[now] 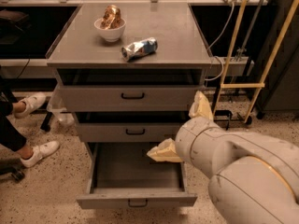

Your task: Open bottom drawer

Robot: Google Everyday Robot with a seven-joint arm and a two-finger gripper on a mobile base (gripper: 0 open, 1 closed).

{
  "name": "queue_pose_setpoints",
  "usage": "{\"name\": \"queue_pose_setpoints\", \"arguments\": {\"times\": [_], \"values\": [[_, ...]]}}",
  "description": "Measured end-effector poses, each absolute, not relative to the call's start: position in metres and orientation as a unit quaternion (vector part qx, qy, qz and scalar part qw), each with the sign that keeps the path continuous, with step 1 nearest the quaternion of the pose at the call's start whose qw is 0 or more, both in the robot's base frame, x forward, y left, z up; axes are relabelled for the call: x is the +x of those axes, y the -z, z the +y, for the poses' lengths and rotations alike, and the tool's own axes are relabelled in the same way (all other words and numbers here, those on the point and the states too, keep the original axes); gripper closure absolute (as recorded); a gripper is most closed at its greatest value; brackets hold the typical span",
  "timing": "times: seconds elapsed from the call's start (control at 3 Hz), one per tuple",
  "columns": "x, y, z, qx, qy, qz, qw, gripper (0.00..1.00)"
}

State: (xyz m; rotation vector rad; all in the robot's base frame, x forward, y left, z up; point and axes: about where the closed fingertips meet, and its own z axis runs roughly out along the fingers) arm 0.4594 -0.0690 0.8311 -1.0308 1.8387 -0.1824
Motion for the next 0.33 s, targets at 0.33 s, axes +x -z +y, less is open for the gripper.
{"name": "queue_pose_setpoints", "arguments": {"times": [0.33], "values": [[0.4484,-0.8601,-0.0675,-0.417,0.091,0.751,0.504,0.0]]}}
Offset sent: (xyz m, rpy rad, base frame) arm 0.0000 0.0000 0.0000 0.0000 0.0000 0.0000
